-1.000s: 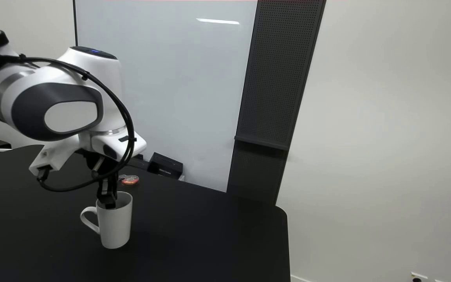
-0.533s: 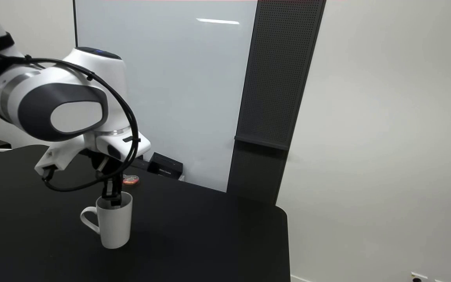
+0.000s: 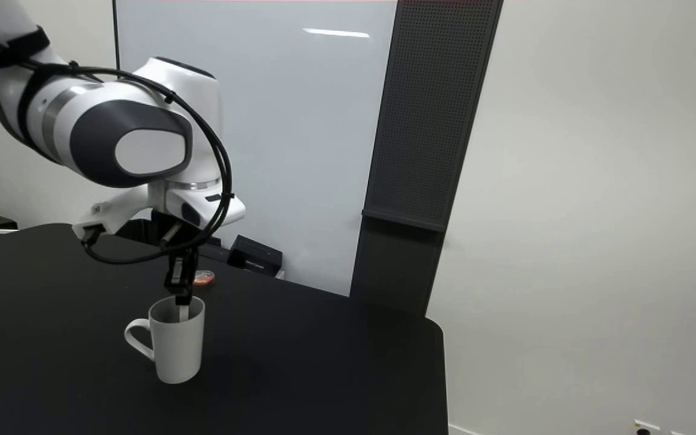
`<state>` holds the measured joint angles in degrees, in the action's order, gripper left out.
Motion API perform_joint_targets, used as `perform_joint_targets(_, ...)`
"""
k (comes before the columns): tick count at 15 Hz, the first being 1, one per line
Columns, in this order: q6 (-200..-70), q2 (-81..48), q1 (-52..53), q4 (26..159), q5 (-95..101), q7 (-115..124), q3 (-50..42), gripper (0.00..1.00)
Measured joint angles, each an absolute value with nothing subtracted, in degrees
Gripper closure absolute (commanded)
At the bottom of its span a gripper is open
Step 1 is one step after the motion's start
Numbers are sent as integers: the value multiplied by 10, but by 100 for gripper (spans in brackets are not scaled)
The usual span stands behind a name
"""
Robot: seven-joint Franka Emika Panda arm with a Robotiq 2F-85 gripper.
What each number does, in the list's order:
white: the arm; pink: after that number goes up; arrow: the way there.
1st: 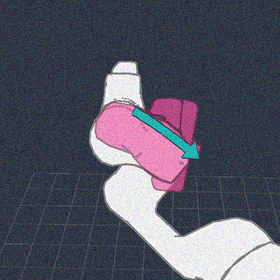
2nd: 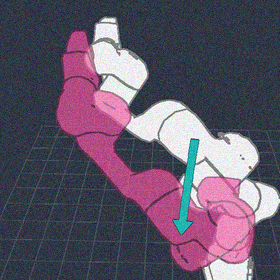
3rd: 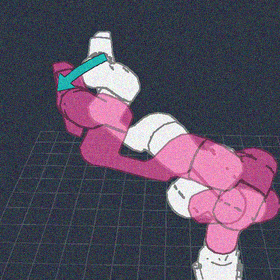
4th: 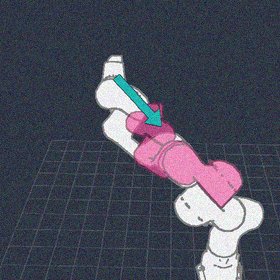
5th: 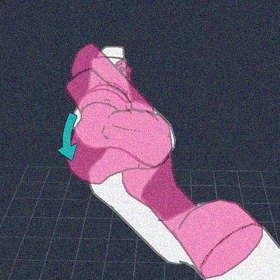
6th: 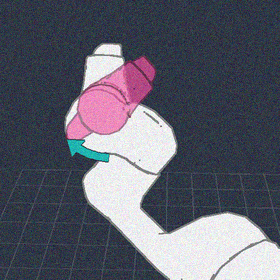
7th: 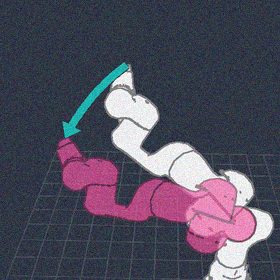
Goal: Take the spoon out of the cup and put it on the table
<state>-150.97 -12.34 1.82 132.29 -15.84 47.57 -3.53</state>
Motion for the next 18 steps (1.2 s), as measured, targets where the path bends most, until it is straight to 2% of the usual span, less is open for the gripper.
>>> perform_joint_targets(12, -1468, -63, 42, 1267, -54, 570, -33, 99)
perform_joint_targets(18, -1370, 28, 45, 1264, -93, 537, 5, 99)
